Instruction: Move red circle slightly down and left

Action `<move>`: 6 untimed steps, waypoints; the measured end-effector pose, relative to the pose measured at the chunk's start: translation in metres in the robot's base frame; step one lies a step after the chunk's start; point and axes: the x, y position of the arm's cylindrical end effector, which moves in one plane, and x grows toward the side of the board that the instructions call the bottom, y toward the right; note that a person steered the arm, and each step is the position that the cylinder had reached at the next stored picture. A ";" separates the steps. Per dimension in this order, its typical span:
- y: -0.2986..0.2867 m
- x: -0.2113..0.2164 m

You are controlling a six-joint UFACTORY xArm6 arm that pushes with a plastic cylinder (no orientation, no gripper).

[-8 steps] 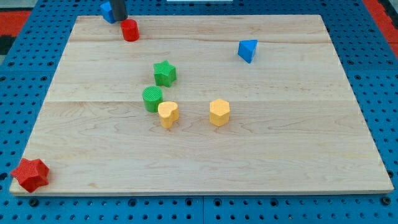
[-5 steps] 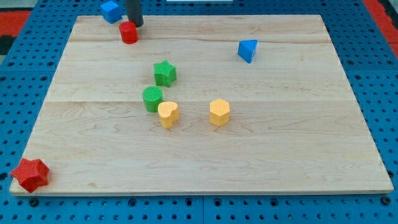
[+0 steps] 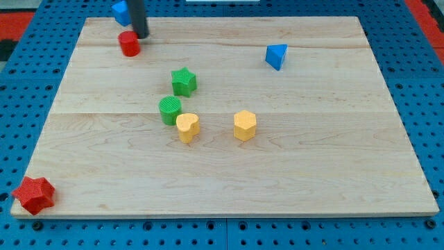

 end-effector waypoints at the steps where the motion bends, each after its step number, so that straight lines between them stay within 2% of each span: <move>1: -0.013 0.000; 2: 0.029 0.014; 3: 0.032 0.052; 4: -0.013 0.071; 5: -0.016 0.071; 6: 0.010 0.087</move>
